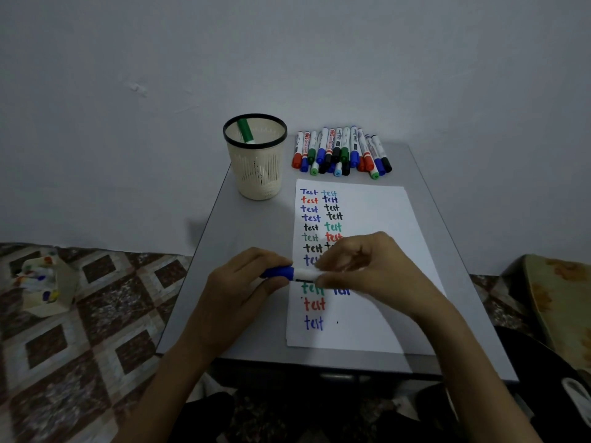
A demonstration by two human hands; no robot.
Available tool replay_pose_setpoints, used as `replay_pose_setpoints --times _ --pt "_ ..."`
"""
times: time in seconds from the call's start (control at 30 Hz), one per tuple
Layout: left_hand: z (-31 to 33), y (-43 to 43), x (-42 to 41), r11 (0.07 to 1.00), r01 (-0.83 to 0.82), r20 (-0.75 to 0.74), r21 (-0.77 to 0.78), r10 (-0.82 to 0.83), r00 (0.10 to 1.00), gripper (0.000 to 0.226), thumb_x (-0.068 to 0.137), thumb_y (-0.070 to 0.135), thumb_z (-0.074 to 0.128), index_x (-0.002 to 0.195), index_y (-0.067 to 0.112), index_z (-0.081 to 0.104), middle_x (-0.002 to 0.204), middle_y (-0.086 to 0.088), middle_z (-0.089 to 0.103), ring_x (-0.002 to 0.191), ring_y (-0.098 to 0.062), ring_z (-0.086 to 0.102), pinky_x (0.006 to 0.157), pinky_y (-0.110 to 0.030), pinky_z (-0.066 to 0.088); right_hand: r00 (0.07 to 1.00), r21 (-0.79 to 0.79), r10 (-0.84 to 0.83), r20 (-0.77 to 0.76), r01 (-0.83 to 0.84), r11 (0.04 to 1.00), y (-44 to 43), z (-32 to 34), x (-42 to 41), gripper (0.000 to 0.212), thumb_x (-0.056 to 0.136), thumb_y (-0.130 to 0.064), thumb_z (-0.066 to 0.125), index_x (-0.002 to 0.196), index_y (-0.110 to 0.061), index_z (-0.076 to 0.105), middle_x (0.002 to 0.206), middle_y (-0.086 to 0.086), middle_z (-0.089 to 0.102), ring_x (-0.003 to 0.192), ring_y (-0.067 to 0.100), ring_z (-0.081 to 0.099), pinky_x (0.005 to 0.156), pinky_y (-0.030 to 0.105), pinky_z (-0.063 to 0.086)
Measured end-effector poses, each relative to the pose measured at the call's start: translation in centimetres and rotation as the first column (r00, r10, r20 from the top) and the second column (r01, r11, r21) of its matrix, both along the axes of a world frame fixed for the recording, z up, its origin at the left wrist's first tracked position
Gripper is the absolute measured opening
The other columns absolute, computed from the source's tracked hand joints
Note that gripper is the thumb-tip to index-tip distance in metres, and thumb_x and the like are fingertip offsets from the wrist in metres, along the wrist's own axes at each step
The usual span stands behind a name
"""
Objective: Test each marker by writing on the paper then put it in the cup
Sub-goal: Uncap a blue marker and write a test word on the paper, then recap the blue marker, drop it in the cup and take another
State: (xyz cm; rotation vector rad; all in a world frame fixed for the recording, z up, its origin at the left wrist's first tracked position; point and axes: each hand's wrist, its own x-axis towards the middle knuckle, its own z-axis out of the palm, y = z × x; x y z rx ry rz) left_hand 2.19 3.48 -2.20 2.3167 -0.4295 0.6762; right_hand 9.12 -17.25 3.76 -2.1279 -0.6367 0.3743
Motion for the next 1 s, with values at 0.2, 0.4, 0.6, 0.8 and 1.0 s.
replay_pose_setpoints --times 0.2,0.4,0.6,0.8,1.0 --pt "0.1 0.0 -0.2 0.996 -0.045 0.027 -0.071 0.047 0.999 0.035 0.088 0.026 0.057 0.119 0.009 0.059 0.110 0.002 0.063 0.100 -0.003 0.059 0.088 -0.016 0.046 0.929 -0.408 0.261 0.262 -0.139 0.903 3.2 0.8 0.1 0.023 0.081 -0.036 0.072 0.102 -0.028 0.070 0.079 -0.015 0.061 0.070 0.004 0.058 0.062 0.019 0.046" --pt "-1.3 0.2 0.7 0.979 -0.202 -0.251 -0.007 0.193 0.948 0.070 0.086 0.053 0.051 0.143 0.018 0.034 0.142 0.003 0.042 0.128 0.002 0.034 0.105 -0.006 0.018 0.947 -0.104 -0.029 0.319 0.065 0.992 4.7 5.2 5.2 0.018 0.081 -0.022 0.074 0.096 -0.014 0.069 0.072 -0.003 0.064 0.060 0.010 0.062 0.055 0.019 0.051" --pt "-1.9 -0.2 1.2 0.954 -0.182 -0.256 0.239 0.243 0.936 0.073 0.085 0.062 0.024 0.143 0.018 0.035 0.151 0.003 0.031 0.135 0.000 0.017 0.111 -0.019 0.001 0.860 0.575 -0.389 0.332 0.142 0.806 9.3 8.9 11.0 0.014 0.077 -0.016 0.075 0.081 -0.007 0.065 0.074 0.015 0.068 0.066 0.027 0.070 0.063 0.040 0.060" --pt "-1.9 -0.2 1.2 0.958 -0.179 -0.274 0.225 0.238 0.932 0.075 0.084 0.063 0.024 0.144 0.020 0.034 0.151 0.006 0.029 0.131 0.007 0.011 0.109 -0.013 -0.005 0.788 0.406 -0.441 0.428 0.269 0.874 14.1 6.6 14.9 0.026 0.078 -0.022 0.073 0.097 -0.012 0.060 0.081 0.000 0.066 0.073 0.016 0.065 0.072 0.039 0.056" --pt "-1.6 -0.2 1.1 0.956 -0.198 -0.275 0.214 0.254 0.927 0.076 0.081 0.065 0.022 0.144 0.023 0.032 0.150 0.013 0.025 0.130 0.010 0.008 0.106 -0.007 -0.008 0.842 0.018 -0.315 0.437 0.342 0.940 15.1 4.5 16.4 0.035 0.077 -0.034 0.075 0.101 -0.009 0.068 0.117 0.010 0.057 0.111 0.025 0.051 0.085 0.036 0.047"
